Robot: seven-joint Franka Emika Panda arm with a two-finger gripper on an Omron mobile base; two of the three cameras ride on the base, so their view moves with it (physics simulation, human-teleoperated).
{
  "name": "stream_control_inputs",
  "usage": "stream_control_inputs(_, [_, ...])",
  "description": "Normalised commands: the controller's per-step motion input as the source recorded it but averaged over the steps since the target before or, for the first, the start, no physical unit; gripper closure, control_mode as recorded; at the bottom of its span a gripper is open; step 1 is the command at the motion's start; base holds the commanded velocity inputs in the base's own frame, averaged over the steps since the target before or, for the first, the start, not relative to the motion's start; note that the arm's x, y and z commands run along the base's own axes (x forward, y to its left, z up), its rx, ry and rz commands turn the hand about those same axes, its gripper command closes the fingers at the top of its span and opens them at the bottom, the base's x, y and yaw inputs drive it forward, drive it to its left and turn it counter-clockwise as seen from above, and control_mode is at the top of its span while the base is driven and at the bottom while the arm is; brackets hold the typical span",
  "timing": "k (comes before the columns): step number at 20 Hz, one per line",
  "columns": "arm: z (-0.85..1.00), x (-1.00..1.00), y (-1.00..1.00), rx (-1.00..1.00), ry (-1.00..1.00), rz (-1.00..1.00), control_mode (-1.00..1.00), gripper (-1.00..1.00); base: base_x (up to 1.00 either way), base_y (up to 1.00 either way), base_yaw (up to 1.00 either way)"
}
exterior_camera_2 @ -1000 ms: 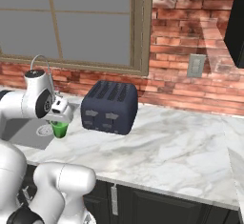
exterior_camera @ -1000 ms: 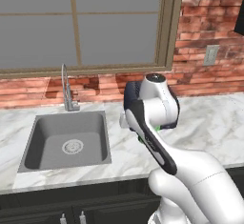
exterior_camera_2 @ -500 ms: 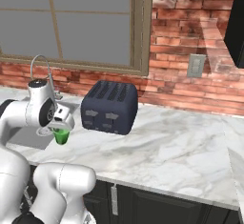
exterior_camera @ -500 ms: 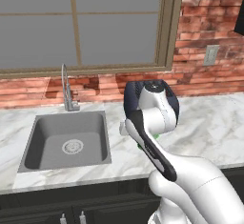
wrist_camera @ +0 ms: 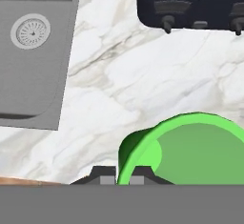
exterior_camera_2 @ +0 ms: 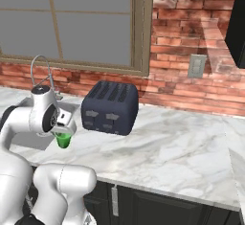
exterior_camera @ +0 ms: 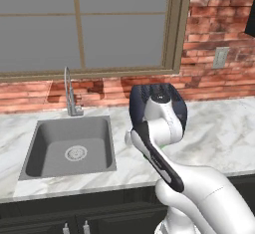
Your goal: Pick the cup and bowl from the counter and place them on the counter next to the sink.
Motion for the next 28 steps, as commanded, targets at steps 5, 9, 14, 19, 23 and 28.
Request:
stream_control_inputs(5, [-0.28, 0.14, 0.0, 0.0, 0.0, 0.0, -1.0, 1.0, 0.0, 0.0, 0.0])
stream_control_inputs(9, [-0.35, 0.14, 0.0, 0.0, 0.0, 0.0, -1.0, 1.0, 0.0, 0.0, 0.0])
stream_control_inputs(14, [-0.2, 0.13, 0.0, 0.0, 0.0, 0.0, -1.0, 1.0, 0.0, 0.0, 0.0])
stream_control_inputs(19, [-0.12, 0.07, 0.0, -0.01, 0.0, 0.0, -1.0, 1.0, 0.0, 0.0, 0.0])
stream_control_inputs(23, [-0.09, 0.03, 0.0, 0.0, 0.0, 0.0, -1.0, 1.0, 0.0, 0.0, 0.0])
stream_control_inputs(28, [-0.14, 0.0, 0.0, 0.0, 0.0, 0.0, -1.0, 1.0, 0.0, 0.0, 0.0])
